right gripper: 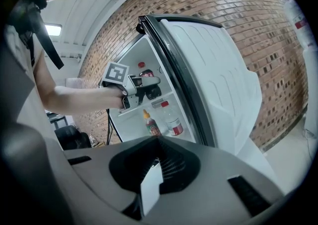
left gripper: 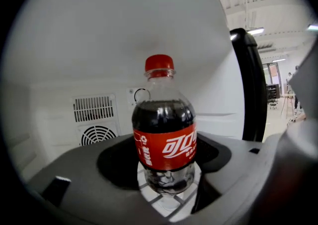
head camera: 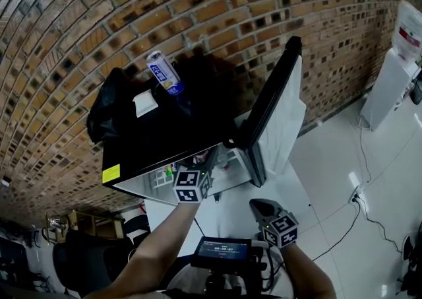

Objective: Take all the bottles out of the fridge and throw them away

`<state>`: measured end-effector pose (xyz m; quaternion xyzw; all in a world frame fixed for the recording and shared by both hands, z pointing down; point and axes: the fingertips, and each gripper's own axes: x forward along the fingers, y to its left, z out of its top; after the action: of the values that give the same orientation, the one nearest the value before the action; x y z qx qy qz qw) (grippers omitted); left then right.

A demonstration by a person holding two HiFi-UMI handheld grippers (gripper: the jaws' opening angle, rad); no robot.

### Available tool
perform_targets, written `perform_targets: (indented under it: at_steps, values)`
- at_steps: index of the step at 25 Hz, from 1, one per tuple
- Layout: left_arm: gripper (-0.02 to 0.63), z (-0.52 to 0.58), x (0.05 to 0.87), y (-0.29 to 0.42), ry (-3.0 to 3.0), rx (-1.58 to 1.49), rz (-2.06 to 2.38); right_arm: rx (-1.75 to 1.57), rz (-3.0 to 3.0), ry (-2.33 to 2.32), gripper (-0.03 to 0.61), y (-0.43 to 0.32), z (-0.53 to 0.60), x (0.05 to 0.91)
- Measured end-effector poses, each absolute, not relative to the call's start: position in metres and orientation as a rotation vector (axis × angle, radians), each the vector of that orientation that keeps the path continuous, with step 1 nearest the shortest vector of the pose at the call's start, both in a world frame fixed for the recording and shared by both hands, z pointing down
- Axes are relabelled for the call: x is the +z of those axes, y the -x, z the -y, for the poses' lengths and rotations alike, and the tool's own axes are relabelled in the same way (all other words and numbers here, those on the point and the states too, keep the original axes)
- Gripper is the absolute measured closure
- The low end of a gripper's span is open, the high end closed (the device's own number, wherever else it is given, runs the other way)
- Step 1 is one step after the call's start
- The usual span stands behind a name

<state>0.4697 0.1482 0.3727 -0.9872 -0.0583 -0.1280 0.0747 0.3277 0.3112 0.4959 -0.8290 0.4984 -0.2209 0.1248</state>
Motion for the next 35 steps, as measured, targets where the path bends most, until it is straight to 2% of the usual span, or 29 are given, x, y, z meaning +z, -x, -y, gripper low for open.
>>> perform_targets:
  at_steps: [8, 17, 27, 35]
  values:
    - [0.298, -0.177, 0.374, -0.419, 2.913, -0.364, 0.399, -0.643, -1.525, 2.385, 0.577, -0.318, -0.299, 0.494]
    - [0.298, -0.178, 0.381, -0.342, 2.981, -0.357, 0.429, -0.675, -1.690, 2.314, 0.577, -0.304, -0.281, 0.491]
    - [0.298, -0.124, 0.411, -0.249, 3.086, -0.408, 0.152, -0.710, -1.925, 2.195, 0.577, -0.283, -0.241, 0.494]
    - [0.298, -0.095, 0.437, -0.173, 3.188, -0.584, -0.132, -0.750, -2.092, 2.071, 0.577, -0.257, -0.194, 0.495]
